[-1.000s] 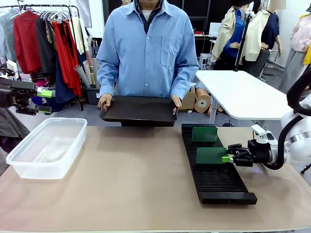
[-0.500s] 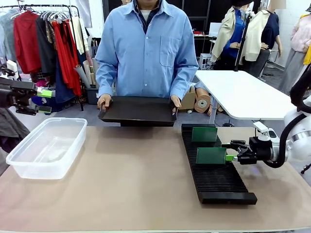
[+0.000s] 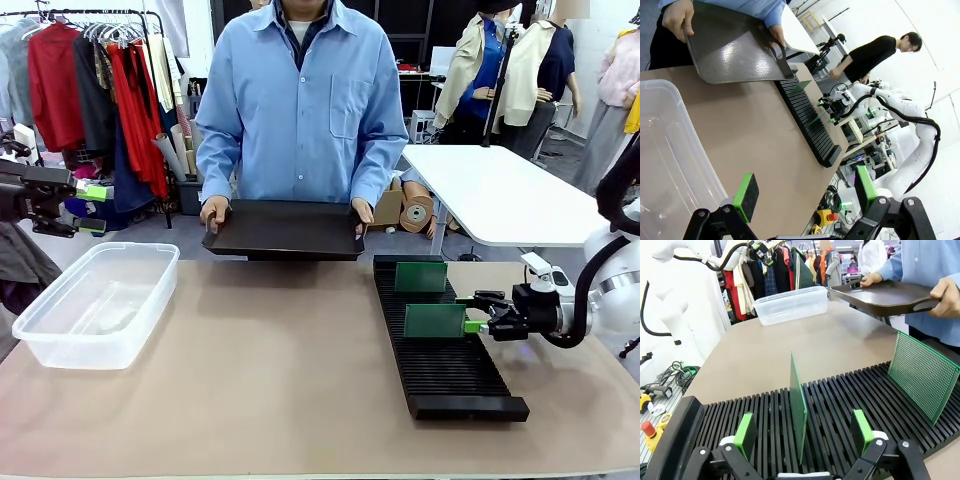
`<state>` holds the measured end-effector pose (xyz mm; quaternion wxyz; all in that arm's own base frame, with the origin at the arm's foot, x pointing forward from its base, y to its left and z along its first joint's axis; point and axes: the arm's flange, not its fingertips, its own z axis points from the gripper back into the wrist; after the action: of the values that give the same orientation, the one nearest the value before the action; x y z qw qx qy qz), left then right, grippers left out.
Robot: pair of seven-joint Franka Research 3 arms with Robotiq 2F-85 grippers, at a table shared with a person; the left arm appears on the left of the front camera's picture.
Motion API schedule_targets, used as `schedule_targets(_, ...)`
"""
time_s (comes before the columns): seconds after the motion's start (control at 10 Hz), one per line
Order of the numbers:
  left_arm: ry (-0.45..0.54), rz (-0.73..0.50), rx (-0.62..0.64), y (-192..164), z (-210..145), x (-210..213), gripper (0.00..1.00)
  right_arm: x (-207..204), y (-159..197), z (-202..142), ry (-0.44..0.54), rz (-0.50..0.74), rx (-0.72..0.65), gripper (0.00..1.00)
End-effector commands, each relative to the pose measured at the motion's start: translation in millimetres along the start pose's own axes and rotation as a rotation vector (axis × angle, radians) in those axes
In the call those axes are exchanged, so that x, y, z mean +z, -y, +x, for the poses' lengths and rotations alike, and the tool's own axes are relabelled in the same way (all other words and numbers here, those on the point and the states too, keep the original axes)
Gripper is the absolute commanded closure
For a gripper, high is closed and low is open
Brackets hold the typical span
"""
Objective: Sort PCBs into racks and boxes based on the side picked up.
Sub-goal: If the short side of the Blank PCB is picked up, insert it into the PCB Rack ; if the long side is picked up, place it in the Organizing box.
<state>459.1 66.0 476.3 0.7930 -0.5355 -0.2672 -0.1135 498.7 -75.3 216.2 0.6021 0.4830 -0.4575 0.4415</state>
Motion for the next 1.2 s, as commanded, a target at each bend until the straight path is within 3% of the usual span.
schedule_targets(0.0, 0.001, -0.003, -0.001, 0.9, 0.2, 0.4, 0.00, 0.9, 1.8, 2.8, -0.003, 0.000, 0.009, 0.00)
schedule_targets(1.0, 0.001, -0.003, -0.001, 0.9, 0.2, 0.4, 0.00, 0.0, 0.0, 0.0, 0.000, 0.000, 0.000, 0.00)
schedule_targets(1.1, 0.001, -0.003, -0.001, 0.9, 0.2, 0.4, 0.00, 2.0, -5.6, 19.1, 0.027, -0.006, 0.030, 0.00)
